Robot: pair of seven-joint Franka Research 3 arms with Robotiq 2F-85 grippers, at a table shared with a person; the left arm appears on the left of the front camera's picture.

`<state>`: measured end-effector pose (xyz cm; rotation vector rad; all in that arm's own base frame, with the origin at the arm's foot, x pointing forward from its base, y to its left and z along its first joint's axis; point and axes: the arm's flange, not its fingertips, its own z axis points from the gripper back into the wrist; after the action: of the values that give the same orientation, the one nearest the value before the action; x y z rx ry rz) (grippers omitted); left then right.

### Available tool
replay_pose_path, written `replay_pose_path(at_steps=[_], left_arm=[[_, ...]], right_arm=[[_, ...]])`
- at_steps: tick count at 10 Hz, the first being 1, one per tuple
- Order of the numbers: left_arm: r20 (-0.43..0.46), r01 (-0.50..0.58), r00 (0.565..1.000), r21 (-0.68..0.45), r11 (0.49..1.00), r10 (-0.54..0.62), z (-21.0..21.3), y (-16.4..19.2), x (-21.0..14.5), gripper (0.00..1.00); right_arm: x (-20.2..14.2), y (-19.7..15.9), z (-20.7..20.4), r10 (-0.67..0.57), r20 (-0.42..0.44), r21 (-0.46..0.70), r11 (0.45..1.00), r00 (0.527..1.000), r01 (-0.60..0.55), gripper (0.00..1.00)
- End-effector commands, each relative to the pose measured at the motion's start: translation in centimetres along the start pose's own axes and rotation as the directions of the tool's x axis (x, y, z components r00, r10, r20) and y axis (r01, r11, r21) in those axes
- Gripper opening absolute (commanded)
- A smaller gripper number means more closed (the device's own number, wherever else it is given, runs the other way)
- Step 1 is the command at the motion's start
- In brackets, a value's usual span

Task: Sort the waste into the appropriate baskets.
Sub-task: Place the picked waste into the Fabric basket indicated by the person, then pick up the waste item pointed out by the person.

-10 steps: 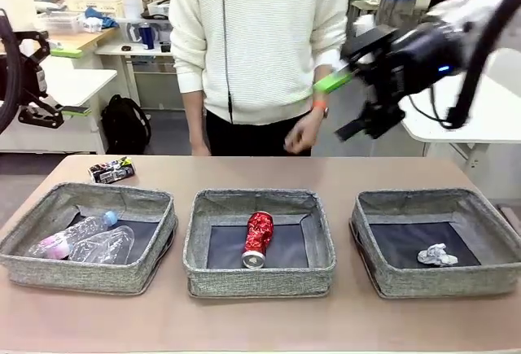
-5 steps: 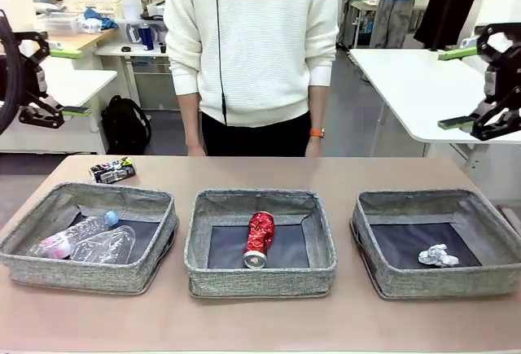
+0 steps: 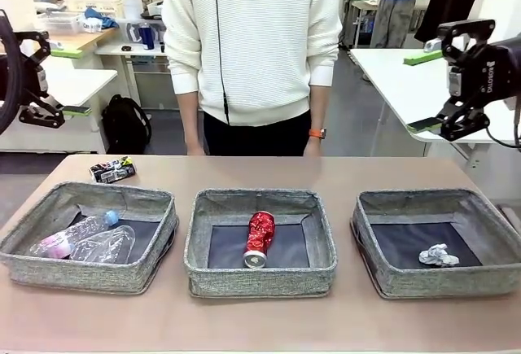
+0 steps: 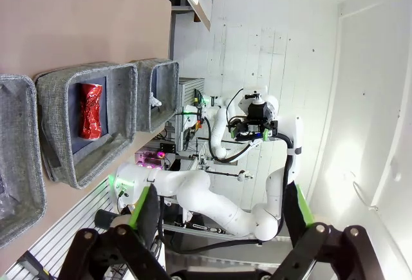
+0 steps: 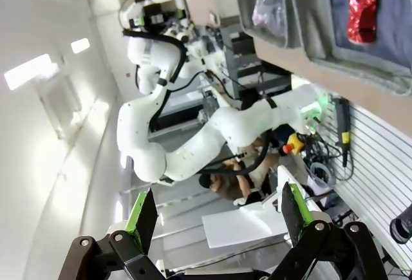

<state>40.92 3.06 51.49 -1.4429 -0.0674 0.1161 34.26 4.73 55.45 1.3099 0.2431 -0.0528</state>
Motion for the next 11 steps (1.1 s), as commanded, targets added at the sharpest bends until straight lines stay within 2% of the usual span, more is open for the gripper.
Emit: replay_pose_path(at_steps=[1, 11], left_arm=[[-0.002, -0.009, 1.000, 0.002, 1.000, 0.009, -0.05, -0.27, -0.20, 1.00], [-0.002, -0.009, 1.000, 0.002, 1.000, 0.009, -0.05, -0.27, -0.20, 1.00]], right_arm=[[0.11, 0.23, 0.56, 0.019, -0.007, 0.025, 1.000, 1.000, -0.018, 1.00], [0.11, 0.23, 0.56, 0.019, -0.007, 0.025, 1.000, 1.000, -0.018, 1.00]])
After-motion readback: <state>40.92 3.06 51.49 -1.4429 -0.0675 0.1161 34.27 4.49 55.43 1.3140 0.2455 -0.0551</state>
